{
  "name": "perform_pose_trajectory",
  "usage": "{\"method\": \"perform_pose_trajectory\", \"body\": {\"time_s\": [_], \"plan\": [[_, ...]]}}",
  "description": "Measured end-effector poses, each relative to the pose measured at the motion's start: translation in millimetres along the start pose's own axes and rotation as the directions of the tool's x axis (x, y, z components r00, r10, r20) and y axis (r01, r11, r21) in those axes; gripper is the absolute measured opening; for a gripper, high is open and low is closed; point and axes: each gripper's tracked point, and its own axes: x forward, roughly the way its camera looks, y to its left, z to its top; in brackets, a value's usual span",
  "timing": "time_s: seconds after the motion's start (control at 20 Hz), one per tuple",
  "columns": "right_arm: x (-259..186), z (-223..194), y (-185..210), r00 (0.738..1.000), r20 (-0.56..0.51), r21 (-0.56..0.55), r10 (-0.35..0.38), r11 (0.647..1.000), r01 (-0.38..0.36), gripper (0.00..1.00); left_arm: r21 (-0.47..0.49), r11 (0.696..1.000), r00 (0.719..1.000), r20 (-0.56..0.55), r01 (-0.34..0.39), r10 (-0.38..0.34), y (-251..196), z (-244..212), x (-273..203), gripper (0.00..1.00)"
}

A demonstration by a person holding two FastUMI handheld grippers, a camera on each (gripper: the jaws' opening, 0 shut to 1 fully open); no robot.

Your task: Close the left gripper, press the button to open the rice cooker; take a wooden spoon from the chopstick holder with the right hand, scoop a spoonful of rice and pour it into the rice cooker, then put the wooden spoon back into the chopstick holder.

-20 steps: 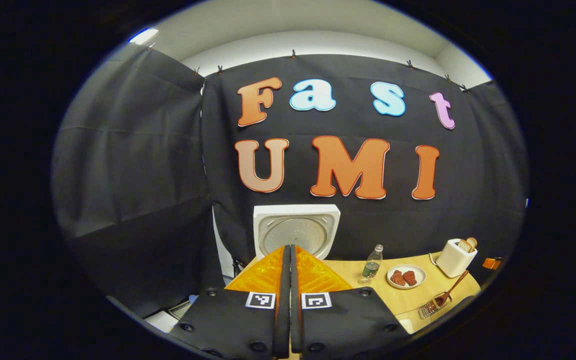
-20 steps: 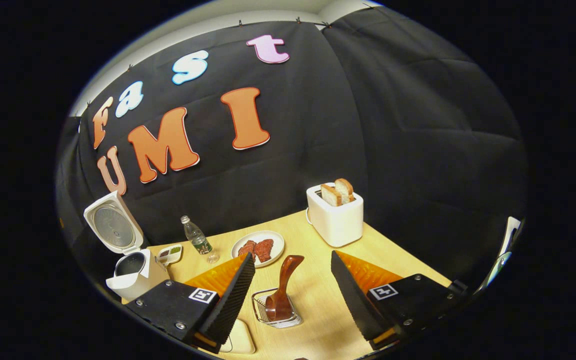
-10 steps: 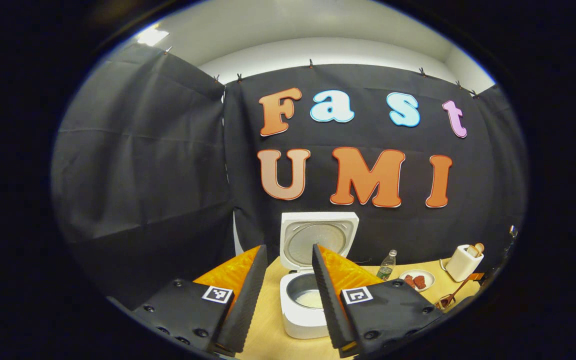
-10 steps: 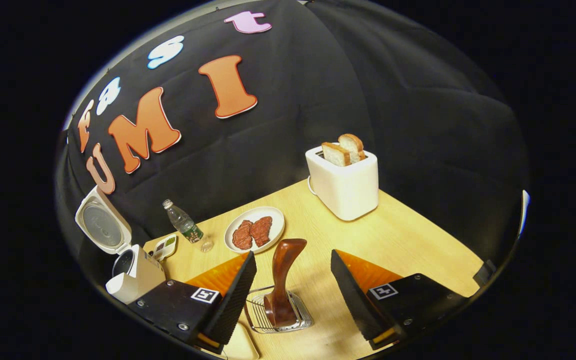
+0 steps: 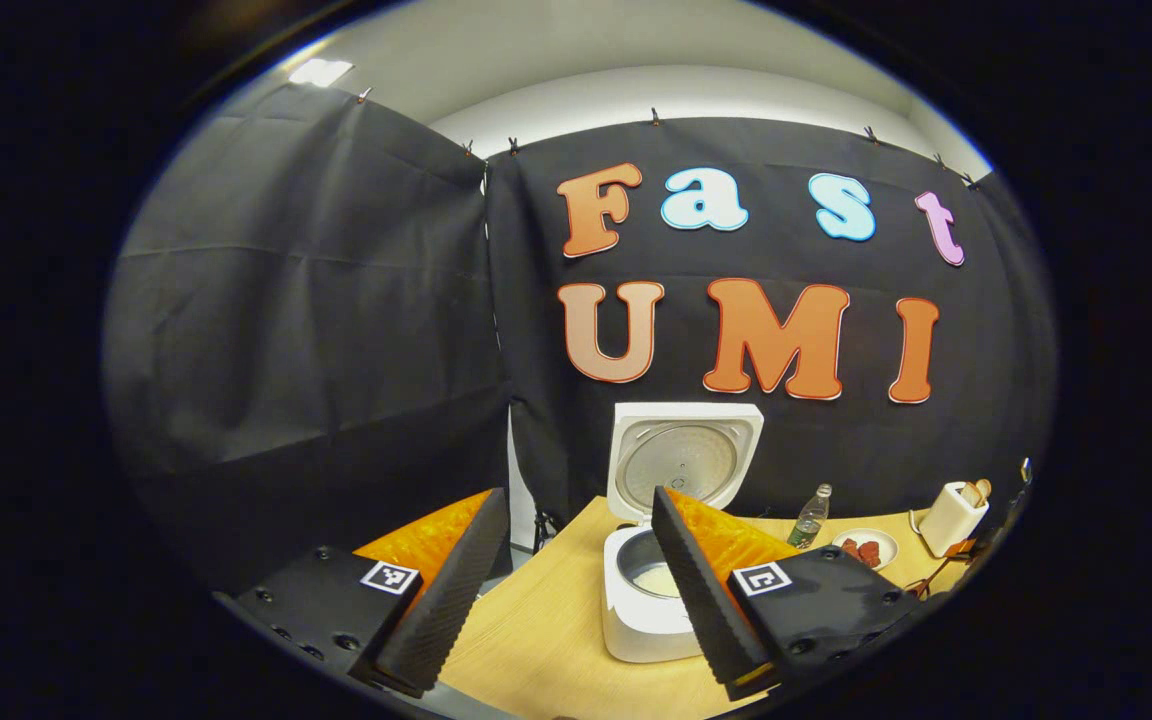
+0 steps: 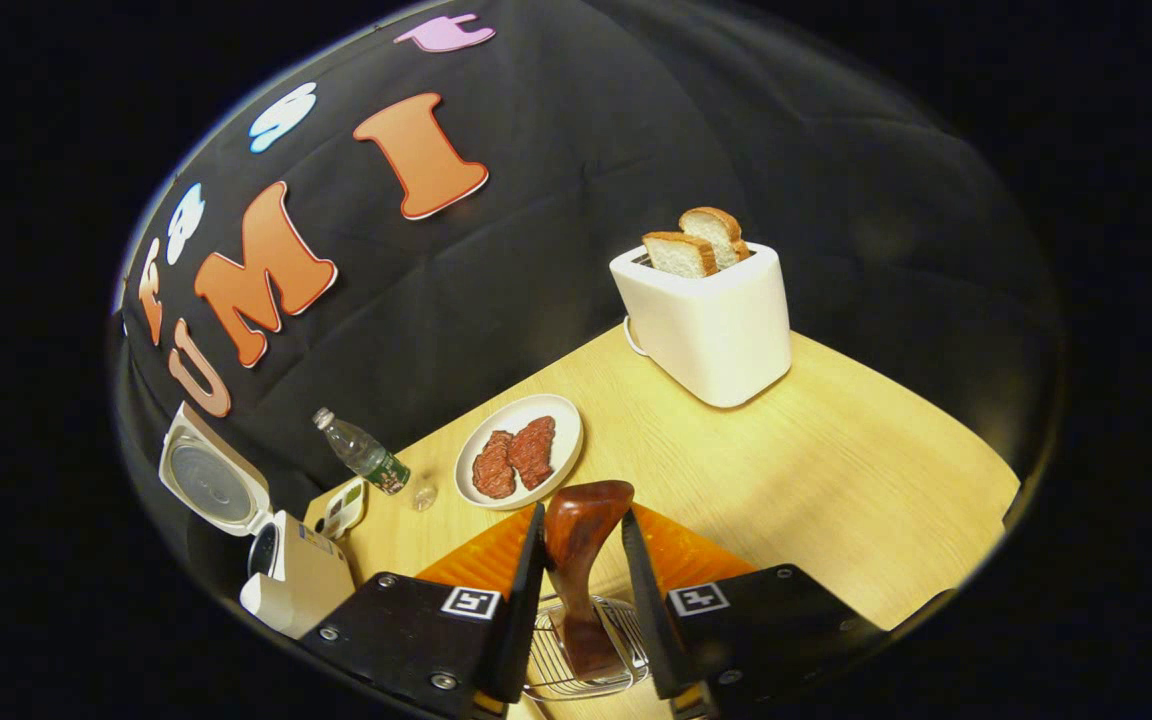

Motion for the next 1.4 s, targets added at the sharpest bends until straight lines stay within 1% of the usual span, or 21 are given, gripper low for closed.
{"method": "perform_pose_trajectory", "body": {"time_s": [0.1, 0.15, 0.2, 0.25, 0.35, 0.45, 0.55, 0.65, 0.7, 0.8, 0.85, 0.95, 1.05, 1.1, 1.2, 1.3, 1.4], "plan": [[1.3, 0.1, 2.8, 1.0, 0.0, 0.024, -0.003, 1.0, 0.003, 0.3, -0.001, 1.0, 1.0, -0.001, -0.003, 0.003, 1.1, -0.5, 1.4, 0.99], [-0.6, -3.0, 2.4, 1.0, -0.005, 0.028, -0.009, 1.0, 0.01, 0.27, -0.004, 1.0, 1.0, 0.0, 0.001, -0.001, 1.4, -1.1, 1.3, 0.98], [-2.4, -5.4, 6.2, 1.0, -0.013, 0.023, 0.0, 1.0, 0.0, 0.27, -0.008, 1.0, 1.0, 0.0, 0.007, -0.007, 0.4, -0.9, 2.7, 0.98], [-6.9, -4.8, 10.6, 1.0, 0.0, 0.009, 0.013, 1.0, -0.013, 0.22, -0.009, 1.0, 1.0, -0.002, 0.013, -0.013, -1.1, -3.1, 4.7, 0.98], [-17.1, -2.8, 14.7, 1.0, 0.024, -0.01, 0.0, 1.0, 0.0, 0.14, -0.005, 1.0, 1.0, -0.004, 0.027, -0.027, -3.6, -5.0, 8.2, 0.98], [-33.2, 10.2, 21.5, 0.997, 0.072, -0.008, -0.006, 1.0, 0.006, 0.09, -0.005, 0.999, 0.999, -0.002, 0.053, -0.053, -10.3, -4.9, 13.4, 0.98], [-55.1, 26.4, 33.4, 0.991, 0.134, -0.012, -0.007, 1.0, 0.009, 0.08, -0.005, 0.996, 0.996, 0.005, 0.084, -0.084, -17.3, -3.5, 18.9, 0.99], [-86.3, 48.9, 48.5, 0.971, 0.238, -0.059, -0.005, 0.998, 0.019, 0.09, -0.008, 0.992, 0.992, 0.021, 0.128, -0.127, -26.1, 1.2, 25.2, 0.98], [-100.2, 55.7, 57.8, 0.963, 0.271, -0.087, 0.005, 0.996, 0.02, 0.09, -0.008, 0.99, 0.99, 0.021, 0.143, -0.143, -29.7, 1.3, 28.2, 0.99], [-131.1, 58.6, 83.0, 0.946, 0.322, -0.149, 0.045, 0.989, 0.004, 0.09, -0.01, 0.986, 0.986, 0.019, 0.168, -0.168, -34.3, -1.1, 32.9, 0.98], [-142.9, 55.9, 99.5, 0.941, 0.327, -0.174, 0.081, 0.984, -0.025, 0.08, -0.012, 0.983, 0.983, 0.02, 0.182, -0.182, -37.1, -1.7, 34.7, 0.98], [-162.1, 40.2, 134.5, 0.933, 0.318, -0.217, 0.169, 0.971, -0.102, 0.08, -0.012, 0.977, 0.976, 0.021, 0.215, -0.215, -44.4, -3.4, 37.3, 0.98], [-176.9, 21.4, 168.8, 0.911, 0.318, -0.259, 0.261, 0.949, -0.182, 0.08, -0.009, 0.97, 0.97, 0.02, 0.242, -0.242, -49.0, -3.7, 41.7, 0.98], [-179.1, 8.9, 181.1, 0.905, 0.314, -0.286, 0.285, 0.938, -0.196, 0.08, -0.011, 0.967, 0.966, 0.022, 0.256, -0.256, -50.8, -2.8, 43.2, 0.98], [-173.1, -14.8, 193.3, 0.906, 0.298, -0.354, 0.301, 0.916, -0.188, 0.08, -0.009, 0.959, 0.959, 0.031, 0.282, -0.282, -51.8, -3.1, 44.0, 0.98], [-159.4, -40.0, 194.4, 0.917, 0.28, -0.401, 0.284, 0.903, -0.157, 0.08, 0.009, 0.956, 0.955, 0.046, 0.292, -0.292, -46.6, -4.8, 48.9, 0.98], [-145.8, -61.1, 191.4, 0.925, 0.282, -0.416, 0.253, 0.901, -0.12, 0.08, 0.026, 0.947, 0.946, 0.048, 0.32, -0.321, -43.9, -6.9, 57.1, 0.98]]}}
